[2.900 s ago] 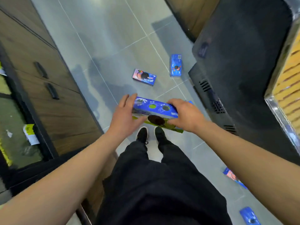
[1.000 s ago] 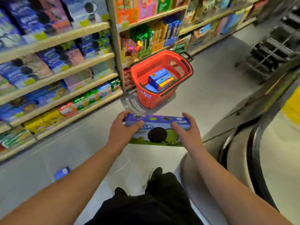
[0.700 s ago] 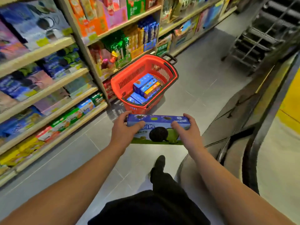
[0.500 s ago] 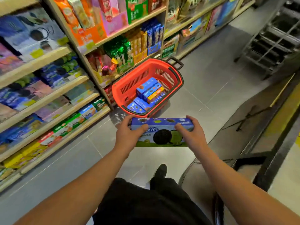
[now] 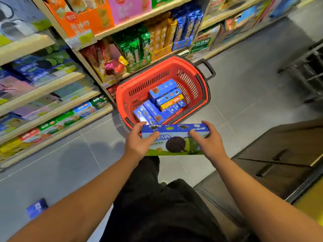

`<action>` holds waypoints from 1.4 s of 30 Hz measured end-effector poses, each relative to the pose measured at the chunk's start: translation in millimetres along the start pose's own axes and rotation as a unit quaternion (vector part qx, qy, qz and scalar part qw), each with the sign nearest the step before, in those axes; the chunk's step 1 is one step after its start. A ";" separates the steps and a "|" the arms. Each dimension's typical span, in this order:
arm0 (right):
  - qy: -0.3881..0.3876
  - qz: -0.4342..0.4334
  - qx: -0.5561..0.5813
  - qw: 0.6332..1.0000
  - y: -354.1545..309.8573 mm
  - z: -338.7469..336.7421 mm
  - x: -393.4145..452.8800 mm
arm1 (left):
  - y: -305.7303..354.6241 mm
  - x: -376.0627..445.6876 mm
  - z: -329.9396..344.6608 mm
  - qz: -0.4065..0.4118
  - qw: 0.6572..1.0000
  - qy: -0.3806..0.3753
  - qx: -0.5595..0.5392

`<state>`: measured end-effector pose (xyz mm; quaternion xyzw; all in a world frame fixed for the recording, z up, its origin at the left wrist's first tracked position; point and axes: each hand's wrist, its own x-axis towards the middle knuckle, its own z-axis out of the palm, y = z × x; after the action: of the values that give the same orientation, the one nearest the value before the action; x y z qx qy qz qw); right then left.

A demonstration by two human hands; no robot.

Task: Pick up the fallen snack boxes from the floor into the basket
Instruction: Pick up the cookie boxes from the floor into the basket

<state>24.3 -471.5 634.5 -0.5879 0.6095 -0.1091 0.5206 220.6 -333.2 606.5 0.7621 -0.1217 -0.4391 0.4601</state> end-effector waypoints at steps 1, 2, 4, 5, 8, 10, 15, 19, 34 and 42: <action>-0.005 0.002 -0.015 1.000 -7.7 -1.4 14.3 | 4.6 11.7 3.1 -0.013 1.000 -0.001 0.000; -0.009 0.002 -0.027 1.000 -14.7 -2.7 30.5 | 9.2 25.7 6.0 -0.020 1.000 -0.006 0.008; -0.016 0.000 -0.048 0.999 -28.0 -2.4 61.2 | 21.7 51.8 11.4 -0.024 0.998 -0.020 0.055; -0.021 0.001 -0.054 0.998 -33.1 -0.6 77.9 | 27.1 65.6 14.8 -0.023 0.996 -0.022 0.080; -0.046 -0.002 -0.055 0.997 -45.6 7.3 114.3 | 31.7 94.4 20.9 -0.014 0.992 0.010 0.123; -0.058 -0.010 -0.074 0.995 -47.4 11.2 153.3 | 25.2 125.6 32.7 -0.011 0.991 0.024 0.134; -0.104 -0.037 -0.132 0.985 -43.7 24.1 255.8 | -5.2 189.7 78.9 -0.055 0.992 0.066 0.094; -0.161 -0.065 -0.174 0.969 -25.5 40.7 337.6 | -23.7 241.2 106.6 -0.061 0.982 0.132 0.117; -0.237 -0.093 -0.412 0.875 141.3 112.5 551.6 | -190.6 420.6 236.7 -0.180 0.971 0.104 0.121; -0.215 -0.089 -0.447 0.864 176.0 136.0 580.2 | -214.0 456.2 255.2 -0.220 0.970 0.106 -0.013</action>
<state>157.3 -837.9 150.6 -0.8183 0.4111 0.2576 0.3082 241.3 -636.7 130.7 0.8065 0.1040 -0.4473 0.3725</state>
